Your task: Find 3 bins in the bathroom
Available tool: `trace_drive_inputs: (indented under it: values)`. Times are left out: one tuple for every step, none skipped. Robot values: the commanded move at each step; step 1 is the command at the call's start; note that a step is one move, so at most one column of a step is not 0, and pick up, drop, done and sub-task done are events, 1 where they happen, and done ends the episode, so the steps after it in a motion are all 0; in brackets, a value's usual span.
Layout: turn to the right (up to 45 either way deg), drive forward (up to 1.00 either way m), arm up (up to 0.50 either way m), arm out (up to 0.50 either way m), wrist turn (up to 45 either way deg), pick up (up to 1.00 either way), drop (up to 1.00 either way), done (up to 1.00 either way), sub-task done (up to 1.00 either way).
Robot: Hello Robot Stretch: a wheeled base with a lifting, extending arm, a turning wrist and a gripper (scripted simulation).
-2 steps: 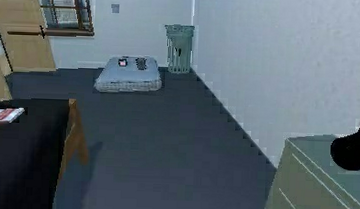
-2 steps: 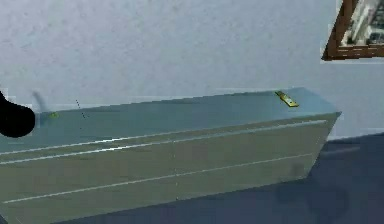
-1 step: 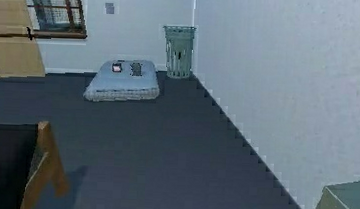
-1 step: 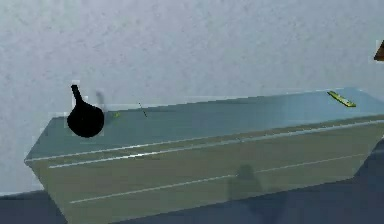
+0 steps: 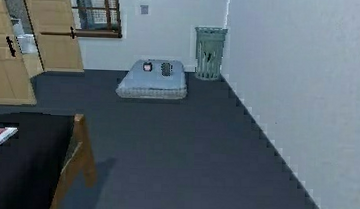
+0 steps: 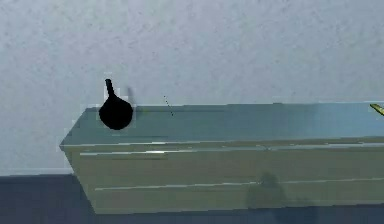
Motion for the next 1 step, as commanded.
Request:
trace_drive_inputs:
  values:
    - [0.0, 0.15, 0.0, 0.0, 0.0, 0.0, 0.0, 0.0, 0.0]
